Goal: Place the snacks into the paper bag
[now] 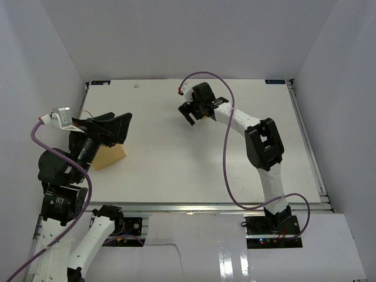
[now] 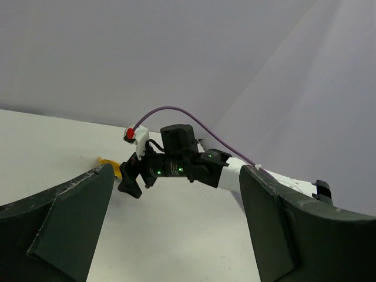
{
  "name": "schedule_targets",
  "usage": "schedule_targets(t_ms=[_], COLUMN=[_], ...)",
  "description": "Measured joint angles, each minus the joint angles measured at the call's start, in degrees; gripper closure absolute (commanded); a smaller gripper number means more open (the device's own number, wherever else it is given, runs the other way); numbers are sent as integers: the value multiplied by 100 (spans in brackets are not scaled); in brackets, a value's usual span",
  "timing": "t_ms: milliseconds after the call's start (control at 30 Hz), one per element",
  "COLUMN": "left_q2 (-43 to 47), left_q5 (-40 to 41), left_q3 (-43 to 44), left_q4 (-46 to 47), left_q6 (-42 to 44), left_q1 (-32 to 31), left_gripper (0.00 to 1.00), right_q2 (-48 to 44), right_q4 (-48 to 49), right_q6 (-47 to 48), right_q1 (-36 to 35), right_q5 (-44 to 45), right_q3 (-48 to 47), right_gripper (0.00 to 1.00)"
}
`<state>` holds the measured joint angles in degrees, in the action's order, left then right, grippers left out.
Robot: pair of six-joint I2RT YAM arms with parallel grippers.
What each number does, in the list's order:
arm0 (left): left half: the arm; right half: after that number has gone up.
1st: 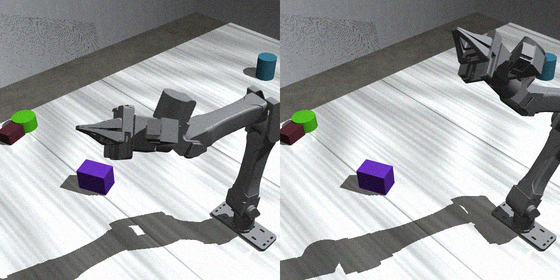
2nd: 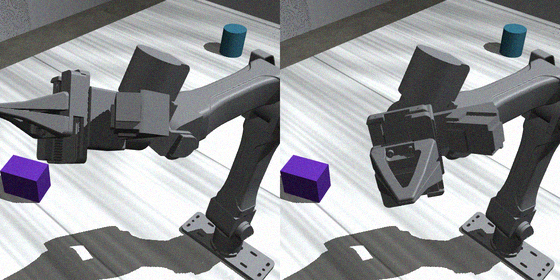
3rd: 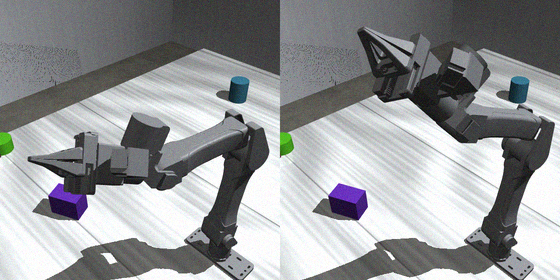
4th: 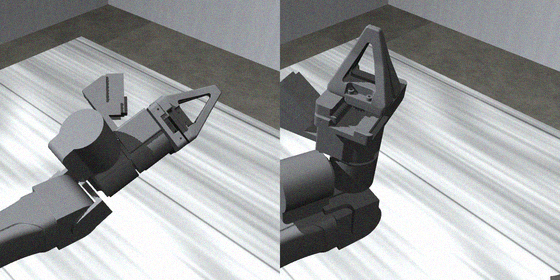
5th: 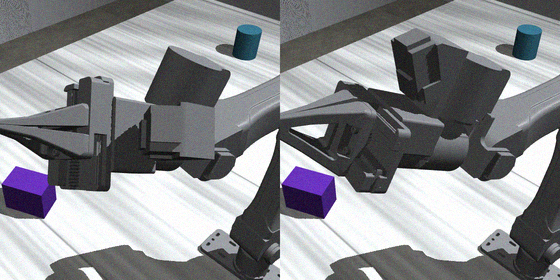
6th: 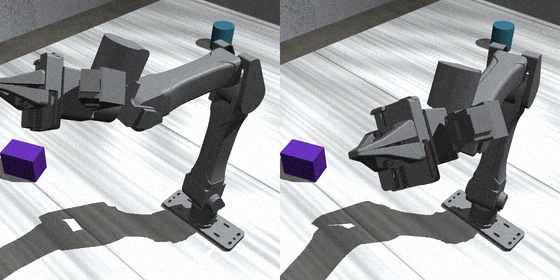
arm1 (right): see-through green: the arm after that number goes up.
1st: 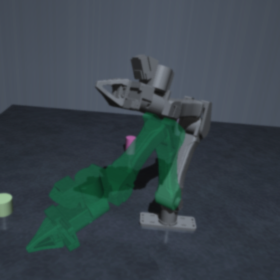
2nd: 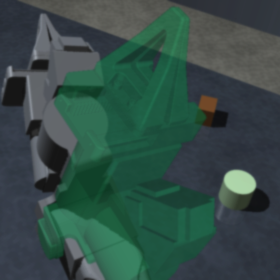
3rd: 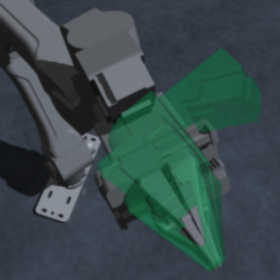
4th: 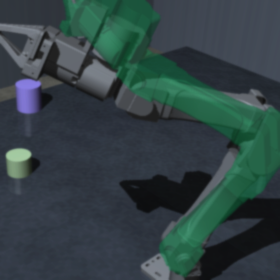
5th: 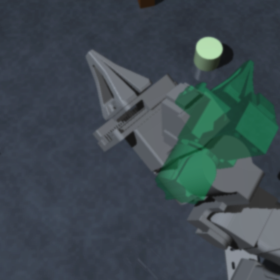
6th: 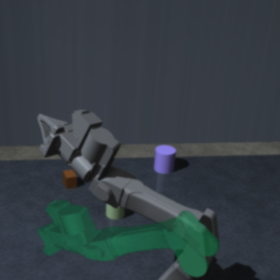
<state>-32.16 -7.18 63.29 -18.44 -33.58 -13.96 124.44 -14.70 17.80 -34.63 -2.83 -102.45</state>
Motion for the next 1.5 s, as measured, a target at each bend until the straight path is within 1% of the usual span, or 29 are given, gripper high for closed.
schedule_targets(t_ms=[67, 133, 233, 300, 467, 600, 733, 1000, 1133, 1167, 1233, 1267, 1333, 1367, 1467, 1500], left_q2=[-13, -55, -170, -221, -221, -184, -214, -549, -588, -588, -588, -595, -621, -640, -745, -791], left_q5=[-33, -74, -131, -160, -192, -188, -186, -245, -256, -264, -280, -286, -317, -337, -402, -426], left_q3=[-83, -114, -114, -136, -238, -293, -293, -293, -293, -293, -293, -293, -293, -293, -293, -293], left_q4=[2, 7, 72, 94, 92, 90, 96, 107, 107, 109, 149, 175, 223, 254, 348, 378], left_q6=[-17, -22, -37, -59, -162, -315, -522, -918, -1049, -1084, -1145, -1172, -1222, -1248, -1307, -1327], left_q1=[0, 0, 0, 0, 0, 0, 0, 0, 0, 0, 0, 0, 0, 0, 0, 0], left_gripper=[2, 2, 2, 2, 2, 2, 2, 2, 2, 2, 2, 2, 2, 2, 2, 2], right_q2=[140, 321, 514, 584, 745, 855, 1016, 1303, 1392, 1410, 1434, 1438, 1438, 1438, 1434, 1414], right_q4=[-413, -645, -835, -920, -1093, -1143, -1167, -1069, -1036, -1025, -999, -977, -916, -887, -726, -671], right_q6=[175, 289, 442, 529, 654, 741, 831, 977, 992, 992, 1012, 1016, 1045, 1049, 1086, 1099], right_q1=[160, 262, 380, 435, 575, 664, 721, 745, 767, 776, 796, 804, 833, 848, 905, 918], right_q5=[640, 1027, 1307, 1322, 898, 293, -151, -468, -544, -573, -640, -658, -680, -691, -791, -837], right_q3=[-31, -179, -323, -396, -636, -754, -935, -1222, -1333, -1355, -1368, -1370, -1368, -1368, -1296, -1220], right_gripper=[12, 13, 14, 14, 17, 21, 24, 34, 45, 51, 59, 66, 73, 80, 92, 92])
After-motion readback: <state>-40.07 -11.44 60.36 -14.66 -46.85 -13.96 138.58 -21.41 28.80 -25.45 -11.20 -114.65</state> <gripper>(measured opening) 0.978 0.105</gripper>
